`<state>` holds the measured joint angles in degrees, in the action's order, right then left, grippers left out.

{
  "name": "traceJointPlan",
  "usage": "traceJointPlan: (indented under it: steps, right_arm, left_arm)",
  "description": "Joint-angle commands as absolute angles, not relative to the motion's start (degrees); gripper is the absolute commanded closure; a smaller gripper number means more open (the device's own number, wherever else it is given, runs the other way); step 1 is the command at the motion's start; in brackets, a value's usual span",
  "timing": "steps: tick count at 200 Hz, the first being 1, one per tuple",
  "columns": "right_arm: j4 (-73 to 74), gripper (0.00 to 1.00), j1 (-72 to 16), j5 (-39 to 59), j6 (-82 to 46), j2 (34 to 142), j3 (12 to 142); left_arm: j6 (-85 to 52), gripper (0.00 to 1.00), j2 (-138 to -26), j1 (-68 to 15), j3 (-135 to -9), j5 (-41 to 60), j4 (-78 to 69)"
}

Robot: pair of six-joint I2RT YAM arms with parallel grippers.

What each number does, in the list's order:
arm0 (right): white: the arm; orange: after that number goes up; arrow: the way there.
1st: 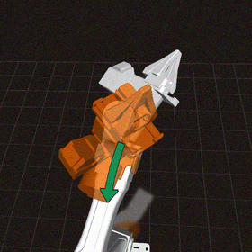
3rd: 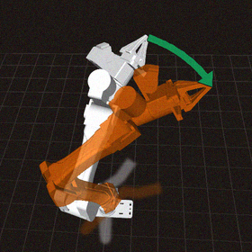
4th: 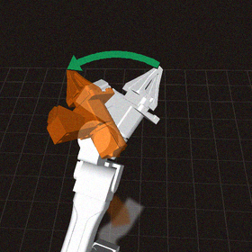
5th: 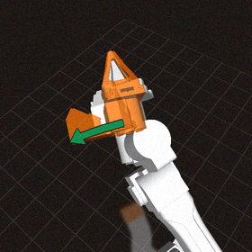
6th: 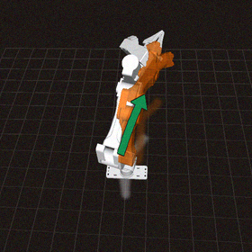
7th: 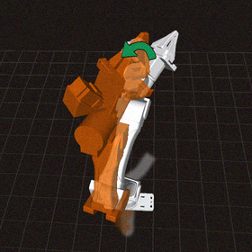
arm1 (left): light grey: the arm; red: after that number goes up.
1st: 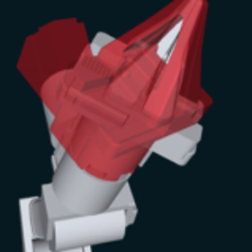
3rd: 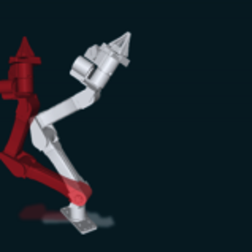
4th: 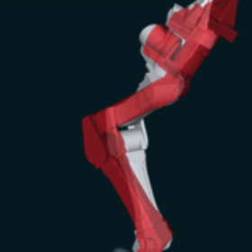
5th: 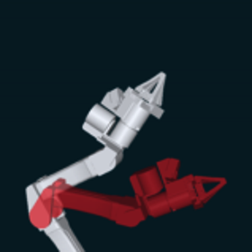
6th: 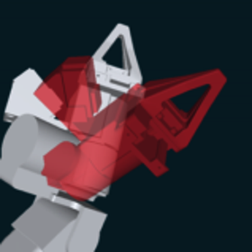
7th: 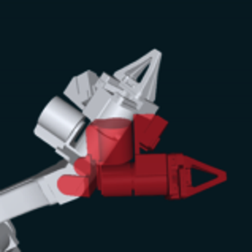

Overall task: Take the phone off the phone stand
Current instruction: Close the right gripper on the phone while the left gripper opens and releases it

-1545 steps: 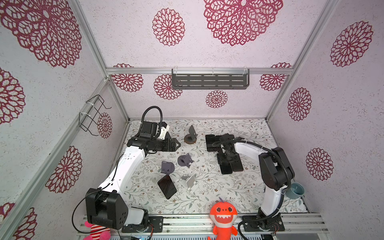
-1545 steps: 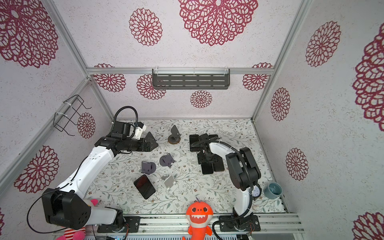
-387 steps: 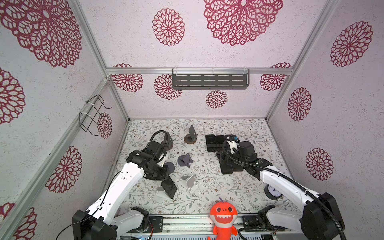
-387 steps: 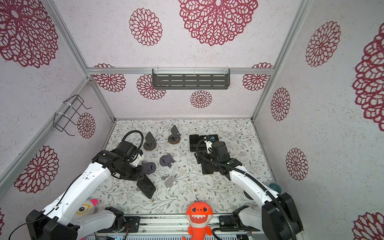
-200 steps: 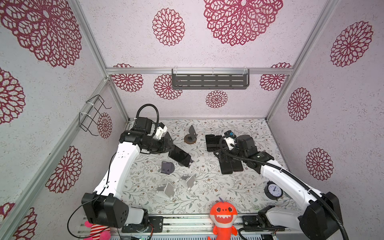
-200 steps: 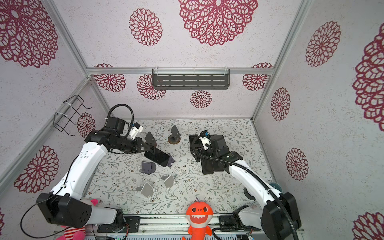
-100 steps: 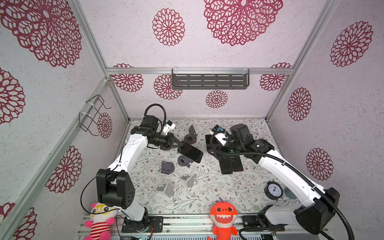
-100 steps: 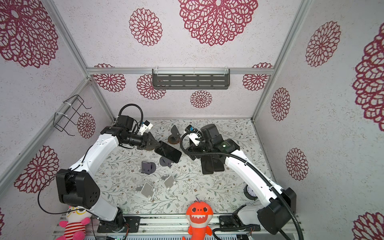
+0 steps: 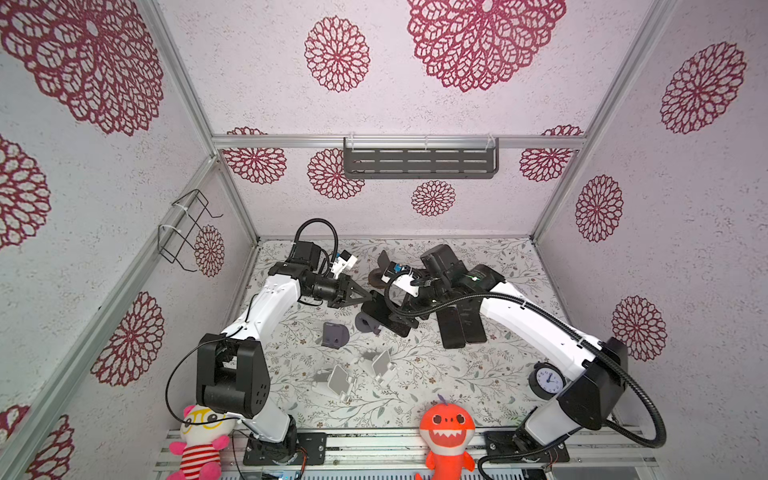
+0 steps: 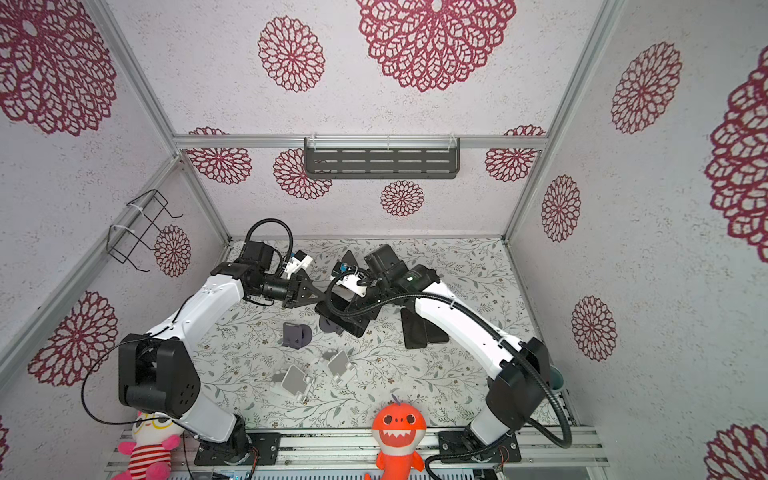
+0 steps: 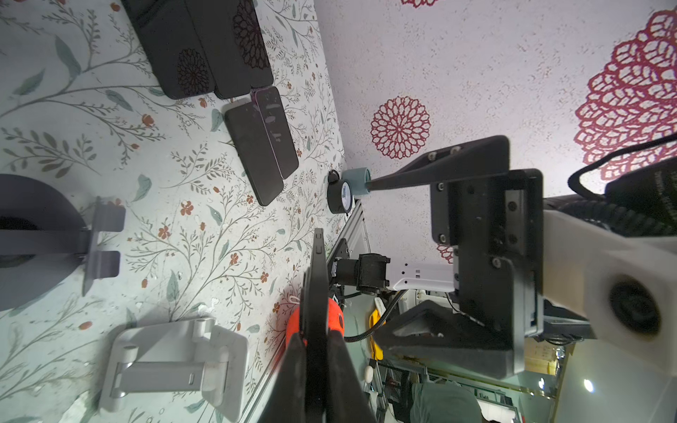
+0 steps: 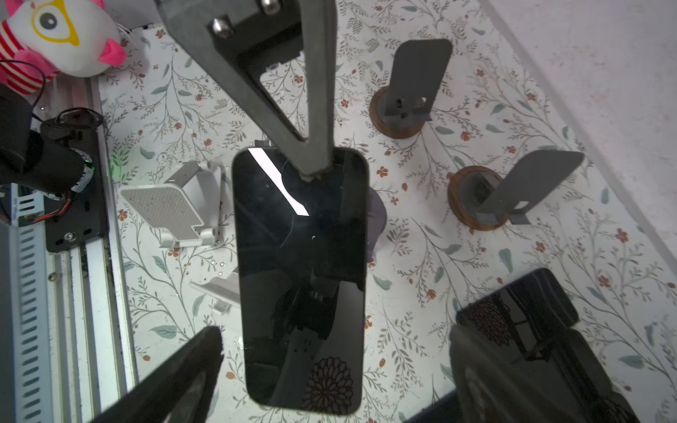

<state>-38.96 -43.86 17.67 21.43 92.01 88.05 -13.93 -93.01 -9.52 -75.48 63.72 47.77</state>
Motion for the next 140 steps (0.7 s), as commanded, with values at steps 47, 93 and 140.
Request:
traceJointPlan:
  steps: [47,93,140]
  right_arm:
    - [-40.0,0.01,-46.1,18.2,20.2,97.1,92.3]
    - [-38.9,0.01,-47.0,16.9,18.2,98.4,91.6]
    - [-37.2,0.07,-47.4,13.7,16.3,97.9,91.3]
  left_arm:
    - [-13.7,1.00,-94.1,-9.4,-76.2,66.4,45.9]
    - [-14.5,1.00,-94.1,-9.1,-76.0,66.4,45.2]
    - [-15.4,1.00,-94.0,-8.8,-75.8,66.4,44.4]
